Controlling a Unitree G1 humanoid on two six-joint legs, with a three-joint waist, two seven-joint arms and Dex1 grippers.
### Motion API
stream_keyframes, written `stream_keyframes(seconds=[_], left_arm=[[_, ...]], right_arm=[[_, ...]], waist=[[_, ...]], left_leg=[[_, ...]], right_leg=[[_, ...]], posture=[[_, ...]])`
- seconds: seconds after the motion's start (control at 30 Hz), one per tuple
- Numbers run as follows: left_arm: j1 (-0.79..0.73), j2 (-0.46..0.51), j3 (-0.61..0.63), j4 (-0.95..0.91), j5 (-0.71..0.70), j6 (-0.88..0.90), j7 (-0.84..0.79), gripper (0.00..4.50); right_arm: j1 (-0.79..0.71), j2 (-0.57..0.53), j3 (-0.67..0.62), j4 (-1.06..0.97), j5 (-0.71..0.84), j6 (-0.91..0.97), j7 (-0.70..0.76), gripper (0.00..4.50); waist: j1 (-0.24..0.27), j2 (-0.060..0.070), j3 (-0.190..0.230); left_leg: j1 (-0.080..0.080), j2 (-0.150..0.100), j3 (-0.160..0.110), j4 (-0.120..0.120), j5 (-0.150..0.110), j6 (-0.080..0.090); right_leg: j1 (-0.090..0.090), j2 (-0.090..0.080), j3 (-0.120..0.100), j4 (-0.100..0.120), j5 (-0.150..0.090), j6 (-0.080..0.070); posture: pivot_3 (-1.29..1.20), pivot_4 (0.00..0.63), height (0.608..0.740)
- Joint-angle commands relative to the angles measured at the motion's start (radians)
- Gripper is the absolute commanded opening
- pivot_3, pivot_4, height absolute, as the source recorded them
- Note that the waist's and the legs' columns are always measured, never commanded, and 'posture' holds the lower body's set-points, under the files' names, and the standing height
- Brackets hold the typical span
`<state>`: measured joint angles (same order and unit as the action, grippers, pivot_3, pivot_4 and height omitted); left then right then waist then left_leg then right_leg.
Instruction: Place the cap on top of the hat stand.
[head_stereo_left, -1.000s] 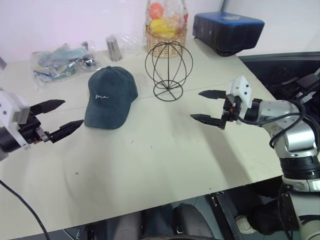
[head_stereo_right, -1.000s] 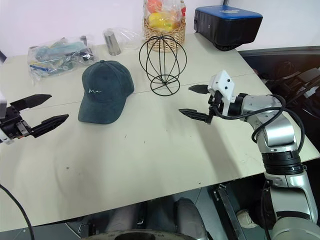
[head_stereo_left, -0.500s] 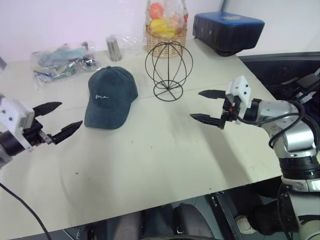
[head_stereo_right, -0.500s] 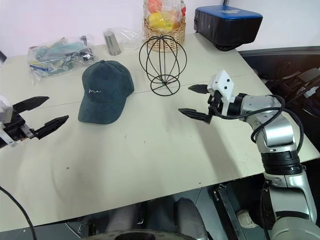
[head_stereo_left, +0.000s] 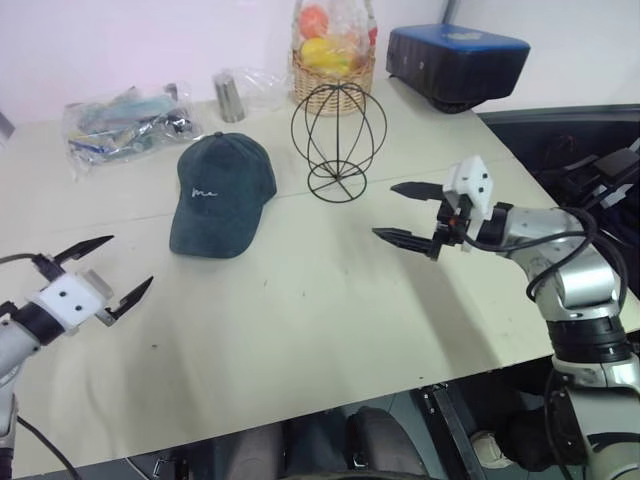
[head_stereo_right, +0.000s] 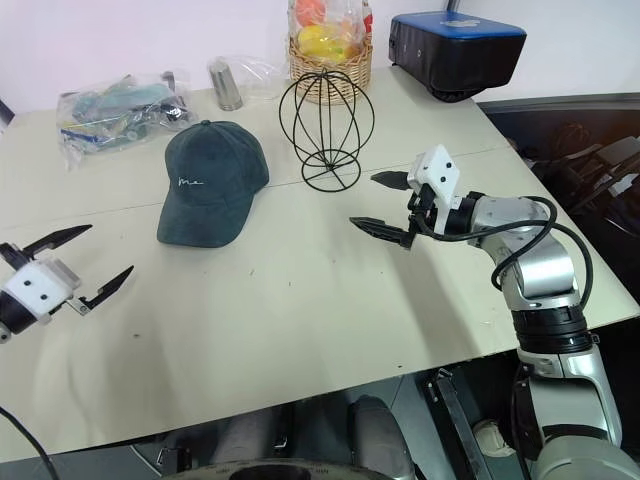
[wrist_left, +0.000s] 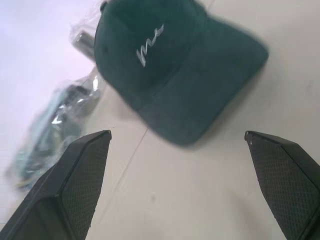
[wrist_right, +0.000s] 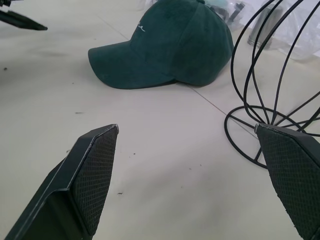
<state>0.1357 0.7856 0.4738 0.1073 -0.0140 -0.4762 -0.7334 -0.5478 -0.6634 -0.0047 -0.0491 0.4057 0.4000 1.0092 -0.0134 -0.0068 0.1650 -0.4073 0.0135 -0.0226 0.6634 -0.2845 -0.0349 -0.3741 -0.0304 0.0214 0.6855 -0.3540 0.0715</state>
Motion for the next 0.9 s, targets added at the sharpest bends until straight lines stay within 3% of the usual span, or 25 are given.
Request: stream_keyframes(seconds=[0.03, 0.37, 0.9], left_arm=[[-0.042, 0.020, -0.042, 0.102, 0.096, -0.163, 0.087, 4.50], [-0.173, 0.034, -0.209, 0.412, 0.334, -0.387, 0.348, 4.50], [-0.337, 0.039, -0.405, 0.585, 0.545, -0.382, 0.671, 4.50]], right_arm=[[-0.001, 0.007, -0.007, -0.053, 0.003, -0.009, -0.013, 4.46], [0.015, 0.003, -0.019, -0.078, 0.005, -0.005, -0.034, 4.46], [0.025, 0.001, -0.023, -0.076, 0.001, -0.015, -0.044, 4.46]], waist=[[0.002, 0.000, 0.000], [-0.001, 0.000, 0.000], [0.008, 0.002, -0.002]], left_leg=[[0.000, 0.000, 0.000, 0.000, 0.000, 0.000], [0.000, 0.000, 0.000, 0.000, 0.000, 0.000], [0.001, -0.001, 0.000, 0.001, 0.000, 0.000]], right_leg=[[0.000, 0.000, 0.000, 0.000, 0.000, 0.000], [-0.001, 0.000, 0.000, 0.001, 0.000, 0.000], [0.000, 0.000, -0.001, 0.004, 0.000, 0.000]], posture=[[0.00, 0.150, 0.740], [0.00, 0.150, 0.740], [0.00, 0.150, 0.740]])
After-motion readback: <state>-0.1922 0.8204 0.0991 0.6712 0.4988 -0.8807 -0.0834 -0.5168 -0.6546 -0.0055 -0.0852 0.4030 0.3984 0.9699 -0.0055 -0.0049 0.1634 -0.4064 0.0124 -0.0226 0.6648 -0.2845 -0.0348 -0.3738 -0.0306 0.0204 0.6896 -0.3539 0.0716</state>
